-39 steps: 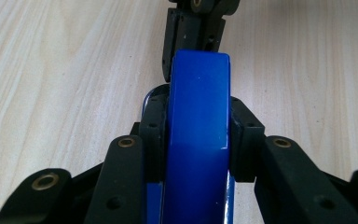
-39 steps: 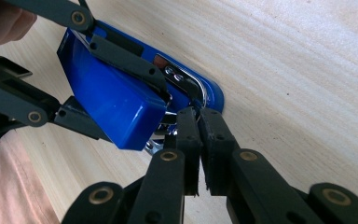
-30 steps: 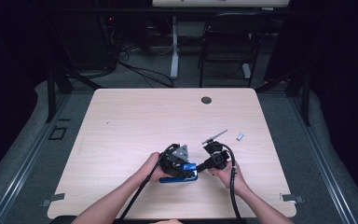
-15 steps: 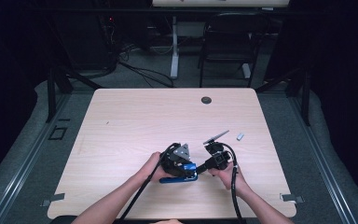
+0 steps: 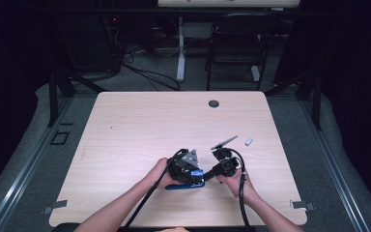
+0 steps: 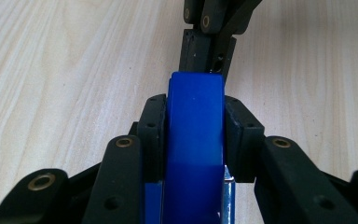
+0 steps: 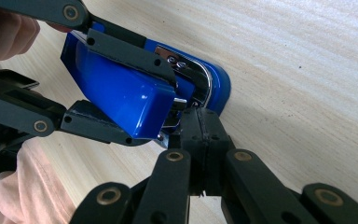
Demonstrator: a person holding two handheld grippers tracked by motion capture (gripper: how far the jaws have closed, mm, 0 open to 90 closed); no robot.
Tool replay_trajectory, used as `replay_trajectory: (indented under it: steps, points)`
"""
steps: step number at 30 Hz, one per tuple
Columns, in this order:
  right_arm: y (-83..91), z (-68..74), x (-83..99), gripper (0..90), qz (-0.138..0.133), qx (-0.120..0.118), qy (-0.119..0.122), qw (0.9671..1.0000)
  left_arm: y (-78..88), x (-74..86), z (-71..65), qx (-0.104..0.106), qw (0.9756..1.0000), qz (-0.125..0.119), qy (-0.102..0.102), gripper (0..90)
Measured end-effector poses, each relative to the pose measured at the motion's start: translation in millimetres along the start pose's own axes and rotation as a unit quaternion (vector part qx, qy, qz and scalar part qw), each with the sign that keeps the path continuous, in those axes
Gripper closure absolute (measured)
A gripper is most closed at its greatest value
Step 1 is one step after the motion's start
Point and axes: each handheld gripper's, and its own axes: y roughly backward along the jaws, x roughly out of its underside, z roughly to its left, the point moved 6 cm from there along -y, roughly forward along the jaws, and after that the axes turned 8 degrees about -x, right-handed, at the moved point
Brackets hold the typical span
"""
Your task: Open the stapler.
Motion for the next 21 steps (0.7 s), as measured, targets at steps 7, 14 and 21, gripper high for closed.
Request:
replay_trajectory:
  steps: [7, 14, 21]
  points:
    - [0.1, -0.3, 0.0, 90.0, -0.001, 0.003, 0.001, 1.0000, -0.8, 0.4, 0.2, 0.002, 1.0000, 0.002, -0.007, 65.2]
    - [-0.2, 0.7, 0.1, 90.0, -0.007, 0.010, 0.003, 0.9999, 0.2, 4.5, 1.2, 0.007, 0.9992, -0.038, -0.010, 66.0]
    - [-0.4, 1.4, 0.4, 90.0, -0.010, 0.011, 0.002, 0.9999, 2.2, 6.9, 2.1, -0.001, 0.9988, -0.046, -0.017, 66.2]
